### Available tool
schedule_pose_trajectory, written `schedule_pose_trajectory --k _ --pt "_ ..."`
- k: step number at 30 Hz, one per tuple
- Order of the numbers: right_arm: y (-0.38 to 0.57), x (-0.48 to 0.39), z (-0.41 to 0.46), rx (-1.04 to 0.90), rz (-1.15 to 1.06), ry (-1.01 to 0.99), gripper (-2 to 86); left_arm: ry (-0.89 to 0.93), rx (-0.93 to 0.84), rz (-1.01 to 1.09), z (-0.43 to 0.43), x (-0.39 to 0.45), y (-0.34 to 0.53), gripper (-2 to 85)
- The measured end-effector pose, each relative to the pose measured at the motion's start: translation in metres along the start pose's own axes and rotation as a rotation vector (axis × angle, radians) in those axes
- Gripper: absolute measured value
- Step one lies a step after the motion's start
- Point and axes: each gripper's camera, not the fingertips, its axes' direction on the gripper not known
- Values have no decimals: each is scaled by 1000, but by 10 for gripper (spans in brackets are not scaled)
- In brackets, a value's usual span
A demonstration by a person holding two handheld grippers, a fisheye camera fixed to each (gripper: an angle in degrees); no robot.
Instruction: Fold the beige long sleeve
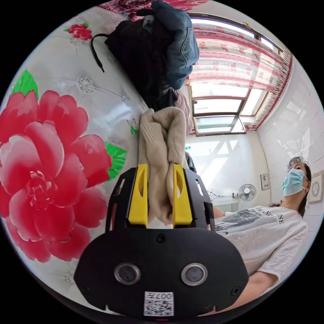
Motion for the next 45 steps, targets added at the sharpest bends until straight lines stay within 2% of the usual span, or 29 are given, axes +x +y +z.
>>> schedule_pose_trajectory --k 4,7,8,14,18,21,24,26,27,29,31,32,35,36,39,41,45 --pt "19 30 -32 51 48 -52 138 -125 43 30 -21 13 3 164" --pt "25 39 -36 59 52 -74 137 -153 -161 55 17 14 -8 201" --pt "27 41 -38 54 51 -77 136 -131 -247 68 40 12 -12 202" --pt "35 16 -55 39 4 -67 123 54 -384 143 125 22 -39 121" --pt "19 -43 -105 97 -133 -66 117 129 -342 258 142 76 -75 115" --pt "-14 -110 -152 141 -275 -31 116 193 -286 383 157 137 -137 116" --pt "-55 -178 -191 231 -384 61 119 111 -241 461 183 199 -214 122" --pt "-90 -208 -214 342 -386 193 121 -53 -197 391 209 221 -270 124" --pt "-97 -211 -217 377 -379 238 121 -95 -184 357 215 221 -281 119" --pt "-116 -200 -216 504 -325 484 120 -276 -152 290 242 211 -302 100" --pt "-124 -166 -200 491 -227 622 121 -433 -190 263 270 191 -302 94" --pt "-112 -147 -200 580 -265 571 121 -499 -252 236 289 174 -300 92" --pt "-79 -120 -222 667 -260 318 118 -400 -239 231 297 154 -297 91" --pt "-75 -119 -226 665 -264 313 118 -391 -243 225 298 152 -298 91" --pt "-44 -128 -244 671 -338 446 118 -404 -210 275 296 155 -292 91" --pt "-4 -124 -252 655 -366 618 121 -395 -157 328 283 161 -270 92" --pt "80 -72 -260 563 -192 917 124 -435 -133 410 256 156 -204 91"
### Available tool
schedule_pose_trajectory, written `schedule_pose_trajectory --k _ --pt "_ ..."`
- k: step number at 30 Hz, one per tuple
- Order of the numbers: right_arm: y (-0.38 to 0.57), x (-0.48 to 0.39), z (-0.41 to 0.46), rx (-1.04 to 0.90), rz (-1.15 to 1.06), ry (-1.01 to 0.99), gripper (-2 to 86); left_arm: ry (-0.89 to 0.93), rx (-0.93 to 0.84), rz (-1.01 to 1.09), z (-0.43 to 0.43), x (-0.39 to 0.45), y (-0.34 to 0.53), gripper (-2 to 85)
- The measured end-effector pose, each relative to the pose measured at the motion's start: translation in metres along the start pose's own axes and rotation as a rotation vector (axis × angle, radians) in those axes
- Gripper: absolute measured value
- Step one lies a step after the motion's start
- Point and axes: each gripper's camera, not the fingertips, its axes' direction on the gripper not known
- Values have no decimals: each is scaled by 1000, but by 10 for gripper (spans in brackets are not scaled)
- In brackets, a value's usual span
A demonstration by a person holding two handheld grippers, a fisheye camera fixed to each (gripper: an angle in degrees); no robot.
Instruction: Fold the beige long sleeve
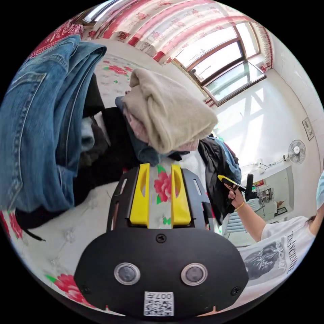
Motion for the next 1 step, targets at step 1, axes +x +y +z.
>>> schedule_pose_trajectory --k 1 --pt "37 16 -3 -80 27 103 125 -40 -28 16 -2 4 31 91"
